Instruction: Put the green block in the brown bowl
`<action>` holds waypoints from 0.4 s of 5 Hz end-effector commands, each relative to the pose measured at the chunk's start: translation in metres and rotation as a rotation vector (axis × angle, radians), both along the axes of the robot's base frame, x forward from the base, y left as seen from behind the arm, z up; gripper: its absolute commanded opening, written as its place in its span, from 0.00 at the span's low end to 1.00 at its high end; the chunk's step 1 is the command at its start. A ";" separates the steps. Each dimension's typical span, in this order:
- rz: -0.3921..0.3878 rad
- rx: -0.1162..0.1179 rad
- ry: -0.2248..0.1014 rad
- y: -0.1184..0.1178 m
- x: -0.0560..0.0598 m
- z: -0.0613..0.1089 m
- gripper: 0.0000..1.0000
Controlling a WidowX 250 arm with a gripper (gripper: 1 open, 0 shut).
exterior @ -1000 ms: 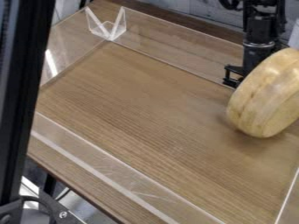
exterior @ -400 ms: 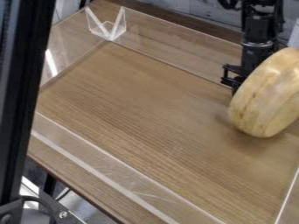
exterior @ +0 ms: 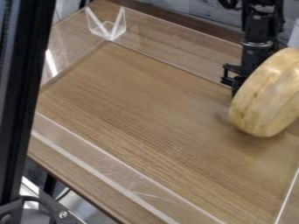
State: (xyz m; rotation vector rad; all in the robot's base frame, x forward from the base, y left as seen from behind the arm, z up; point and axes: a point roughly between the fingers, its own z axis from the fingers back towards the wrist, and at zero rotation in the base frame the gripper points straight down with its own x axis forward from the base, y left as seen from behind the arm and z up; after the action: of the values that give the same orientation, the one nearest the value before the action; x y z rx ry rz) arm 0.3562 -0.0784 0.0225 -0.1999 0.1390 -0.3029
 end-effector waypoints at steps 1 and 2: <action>0.004 -0.005 -0.075 0.002 0.011 0.023 1.00; 0.005 -0.005 -0.080 0.004 0.012 0.023 0.00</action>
State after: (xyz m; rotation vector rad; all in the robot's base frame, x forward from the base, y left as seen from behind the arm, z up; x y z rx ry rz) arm 0.3575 -0.0758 0.0230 -0.1977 0.1352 -0.3015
